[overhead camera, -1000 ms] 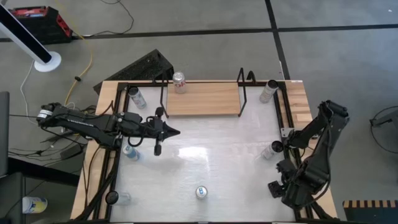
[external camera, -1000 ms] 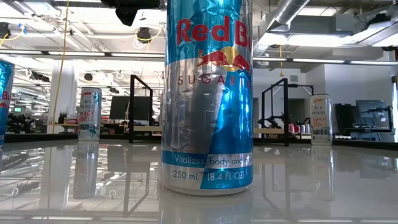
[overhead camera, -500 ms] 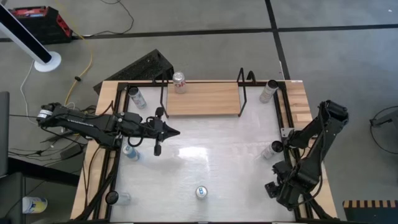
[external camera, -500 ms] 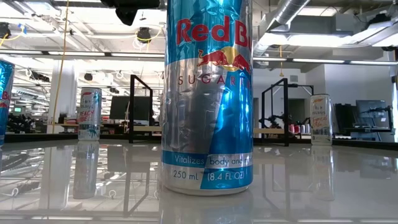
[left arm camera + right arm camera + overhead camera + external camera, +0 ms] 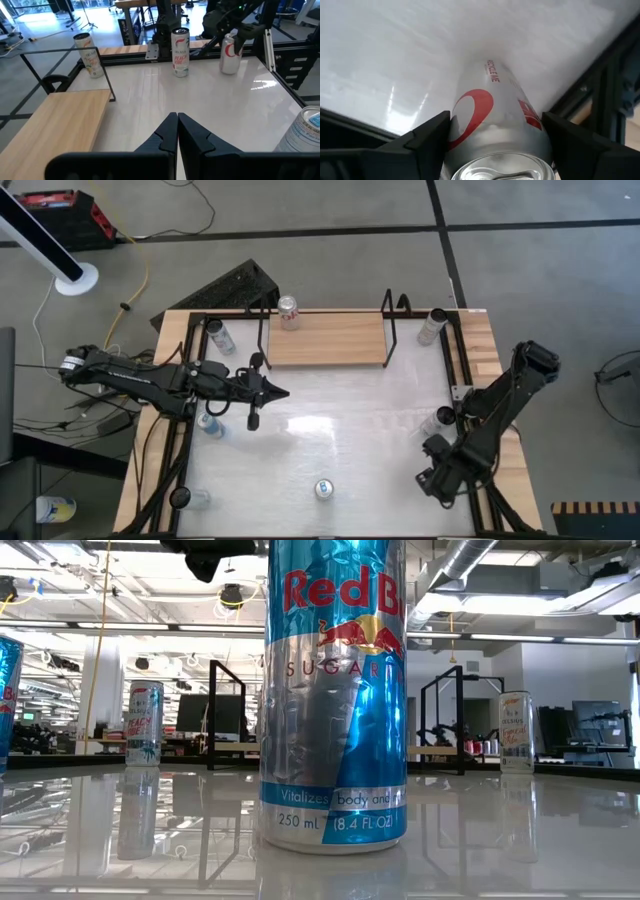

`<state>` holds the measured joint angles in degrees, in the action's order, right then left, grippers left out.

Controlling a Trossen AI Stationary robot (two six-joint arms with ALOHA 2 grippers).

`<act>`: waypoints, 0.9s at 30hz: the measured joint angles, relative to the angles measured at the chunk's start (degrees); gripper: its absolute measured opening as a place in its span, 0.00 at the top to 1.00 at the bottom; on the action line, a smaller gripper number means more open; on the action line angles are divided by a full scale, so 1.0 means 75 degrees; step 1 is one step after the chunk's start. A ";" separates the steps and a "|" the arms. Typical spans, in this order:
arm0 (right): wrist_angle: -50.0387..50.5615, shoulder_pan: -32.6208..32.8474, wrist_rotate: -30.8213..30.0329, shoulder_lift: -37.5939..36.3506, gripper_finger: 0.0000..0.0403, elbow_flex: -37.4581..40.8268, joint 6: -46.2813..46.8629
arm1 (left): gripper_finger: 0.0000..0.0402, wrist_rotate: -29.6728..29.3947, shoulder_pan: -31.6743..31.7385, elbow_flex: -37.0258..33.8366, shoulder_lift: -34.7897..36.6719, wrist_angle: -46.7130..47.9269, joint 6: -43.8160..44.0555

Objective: Place canned beverage on shelf
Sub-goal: Put the silver soda can on the shelf aligned with the other silver soda can

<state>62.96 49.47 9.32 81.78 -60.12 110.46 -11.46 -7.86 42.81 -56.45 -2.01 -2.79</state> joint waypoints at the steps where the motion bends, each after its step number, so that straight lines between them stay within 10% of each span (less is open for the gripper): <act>1: -0.0003 -0.0138 -0.0050 0.0000 0.23 -0.0040 -0.0221 | 1.00 0.0000 0.0000 0.0000 0.0000 0.0000 0.0000; 27: -0.0862 -0.5944 -0.1262 0.0009 0.23 -0.0218 -0.7397 | 1.00 -0.0125 0.0000 0.0000 0.0000 -0.0036 -0.0160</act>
<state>56.49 4.89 -0.14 81.84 -61.76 54.99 -12.40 -7.86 42.81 -56.45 -2.28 -3.99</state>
